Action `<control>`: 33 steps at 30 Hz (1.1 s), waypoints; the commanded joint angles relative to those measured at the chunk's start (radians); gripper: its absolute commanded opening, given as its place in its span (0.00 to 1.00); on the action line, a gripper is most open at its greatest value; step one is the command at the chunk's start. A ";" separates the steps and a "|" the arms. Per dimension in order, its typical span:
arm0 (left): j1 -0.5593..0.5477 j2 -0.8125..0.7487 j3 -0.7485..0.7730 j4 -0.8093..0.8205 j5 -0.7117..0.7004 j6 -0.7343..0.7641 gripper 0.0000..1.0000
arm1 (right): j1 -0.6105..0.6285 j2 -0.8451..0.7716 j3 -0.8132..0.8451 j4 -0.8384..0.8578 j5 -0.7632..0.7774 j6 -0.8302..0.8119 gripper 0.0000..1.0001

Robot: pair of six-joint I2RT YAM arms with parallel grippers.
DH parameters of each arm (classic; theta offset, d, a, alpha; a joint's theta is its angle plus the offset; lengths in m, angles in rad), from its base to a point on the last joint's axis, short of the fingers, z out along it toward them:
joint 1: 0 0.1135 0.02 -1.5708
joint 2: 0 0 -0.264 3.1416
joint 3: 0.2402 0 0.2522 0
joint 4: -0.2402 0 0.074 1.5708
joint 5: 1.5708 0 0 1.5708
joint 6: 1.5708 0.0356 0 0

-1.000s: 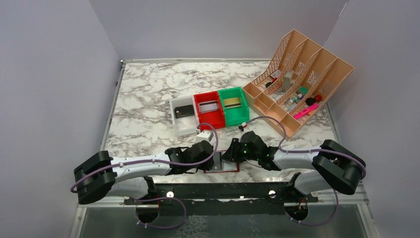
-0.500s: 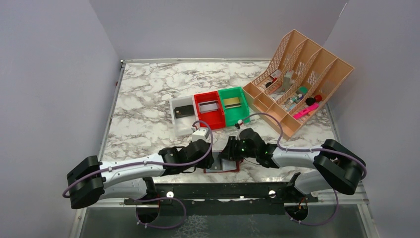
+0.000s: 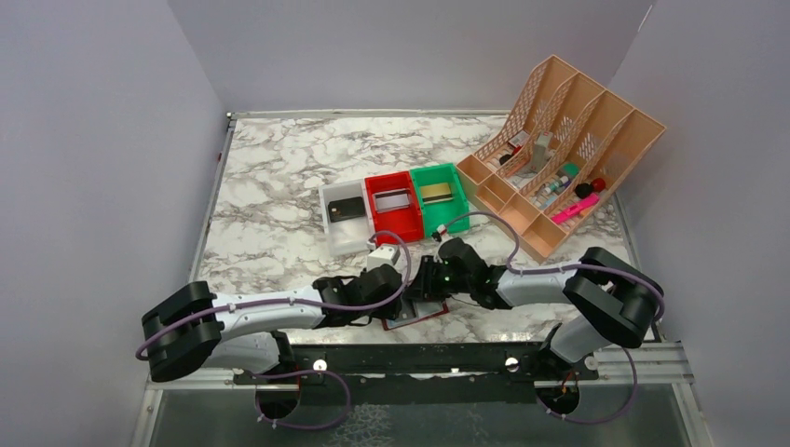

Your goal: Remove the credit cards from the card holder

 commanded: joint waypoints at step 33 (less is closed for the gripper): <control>-0.004 0.138 -0.034 0.025 -0.036 0.024 0.00 | -0.010 -0.161 -0.139 0.094 0.026 0.014 0.01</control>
